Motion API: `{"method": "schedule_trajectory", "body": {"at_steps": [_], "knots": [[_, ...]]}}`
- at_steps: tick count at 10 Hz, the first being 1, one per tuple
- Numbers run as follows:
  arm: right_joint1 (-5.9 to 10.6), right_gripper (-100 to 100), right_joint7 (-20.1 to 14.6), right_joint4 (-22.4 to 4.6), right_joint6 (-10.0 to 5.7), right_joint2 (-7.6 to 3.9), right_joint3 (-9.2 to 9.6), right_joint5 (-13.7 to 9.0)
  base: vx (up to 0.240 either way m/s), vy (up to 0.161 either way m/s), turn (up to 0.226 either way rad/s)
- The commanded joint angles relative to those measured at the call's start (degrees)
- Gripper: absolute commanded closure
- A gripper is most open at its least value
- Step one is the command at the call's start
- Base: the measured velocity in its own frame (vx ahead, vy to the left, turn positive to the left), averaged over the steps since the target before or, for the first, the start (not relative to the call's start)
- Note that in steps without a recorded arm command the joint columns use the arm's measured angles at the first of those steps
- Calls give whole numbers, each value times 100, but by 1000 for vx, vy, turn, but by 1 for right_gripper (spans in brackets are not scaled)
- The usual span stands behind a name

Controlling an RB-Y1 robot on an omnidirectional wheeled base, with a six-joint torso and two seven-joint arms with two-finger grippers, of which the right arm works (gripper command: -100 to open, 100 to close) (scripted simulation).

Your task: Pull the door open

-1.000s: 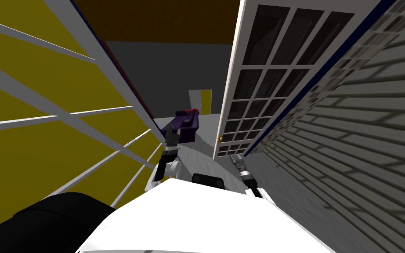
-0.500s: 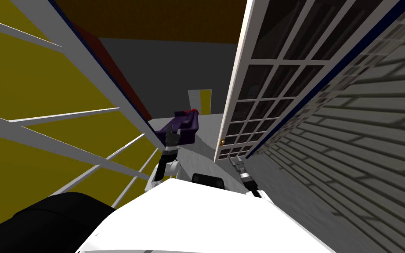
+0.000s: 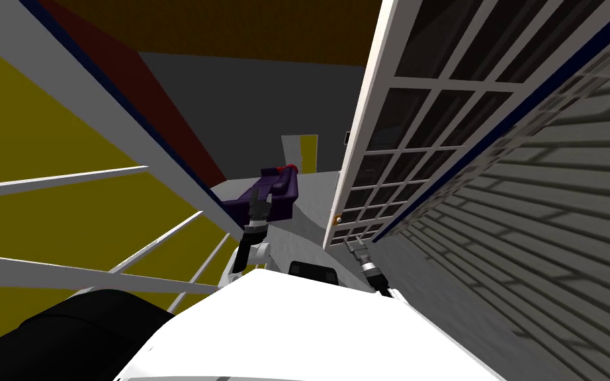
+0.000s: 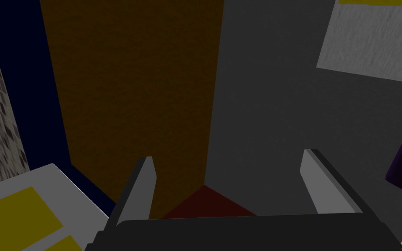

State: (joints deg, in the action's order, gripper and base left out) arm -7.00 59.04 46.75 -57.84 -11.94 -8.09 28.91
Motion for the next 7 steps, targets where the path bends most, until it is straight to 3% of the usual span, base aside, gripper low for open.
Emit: {"method": "schedule_trajectory", "body": {"at_steps": [1,4,7], "knots": [[0,-100,0,0,0,0,0,0,63,2,-1],[-42,-100,3,-228,-176,-144,-214,-142,36,52,246],[-93,-100,-12,-468,-362,-302,-448,-301,132,87,229]]}}
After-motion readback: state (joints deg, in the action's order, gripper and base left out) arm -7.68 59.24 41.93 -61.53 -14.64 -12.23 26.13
